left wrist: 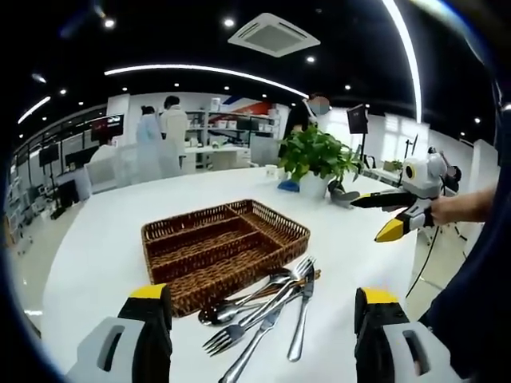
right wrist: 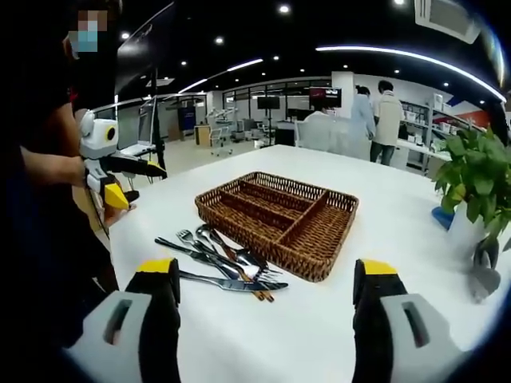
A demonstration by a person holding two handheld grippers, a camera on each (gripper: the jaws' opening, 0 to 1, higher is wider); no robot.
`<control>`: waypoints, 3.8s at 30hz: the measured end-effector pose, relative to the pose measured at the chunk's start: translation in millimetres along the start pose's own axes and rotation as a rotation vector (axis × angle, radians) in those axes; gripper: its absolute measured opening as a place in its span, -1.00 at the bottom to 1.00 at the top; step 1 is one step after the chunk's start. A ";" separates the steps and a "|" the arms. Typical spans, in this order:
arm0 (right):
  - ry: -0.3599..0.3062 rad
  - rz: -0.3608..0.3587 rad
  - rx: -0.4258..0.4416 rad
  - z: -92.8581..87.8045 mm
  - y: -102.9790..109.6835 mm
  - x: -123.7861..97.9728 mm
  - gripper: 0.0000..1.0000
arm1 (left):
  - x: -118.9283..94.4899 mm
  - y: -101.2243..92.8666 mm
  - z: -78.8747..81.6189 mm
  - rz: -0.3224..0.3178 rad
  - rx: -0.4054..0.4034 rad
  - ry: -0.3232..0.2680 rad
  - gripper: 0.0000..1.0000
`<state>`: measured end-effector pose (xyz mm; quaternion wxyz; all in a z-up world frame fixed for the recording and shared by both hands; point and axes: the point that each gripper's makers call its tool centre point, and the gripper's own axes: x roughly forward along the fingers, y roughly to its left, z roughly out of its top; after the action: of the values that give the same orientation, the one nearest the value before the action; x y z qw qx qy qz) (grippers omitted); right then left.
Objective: Arrange the knives, forks, and spoons in their matching storage slots by inserting each utensil handle-first until every utensil is classified and aligned in the correct compartment
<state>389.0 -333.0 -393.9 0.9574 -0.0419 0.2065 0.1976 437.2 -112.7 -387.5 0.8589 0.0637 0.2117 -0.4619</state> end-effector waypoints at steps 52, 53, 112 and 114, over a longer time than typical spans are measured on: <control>0.184 0.151 -0.185 -12.6 9.9 28.5 0.36 | -14.3 -10.6 -7.4 0.029 0.016 0.026 0.99; 0.188 0.153 -0.186 -13.5 10.0 29.0 0.35 | -14.3 -10.7 -7.3 0.029 0.016 0.026 0.99; 0.469 0.606 -0.700 -84.6 -10.4 90.0 -0.39 | 115.5 -80.6 -87.6 -0.206 0.133 0.419 -0.23; 0.488 0.629 -0.738 -88.6 -11.9 91.9 -0.42 | 116.8 -79.7 -88.5 -0.206 0.124 0.421 -0.24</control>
<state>436.9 -325.1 -512.5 0.6979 -0.3559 0.3425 0.5187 401.3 -220.3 -509.9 0.7388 0.1892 0.3624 -0.5357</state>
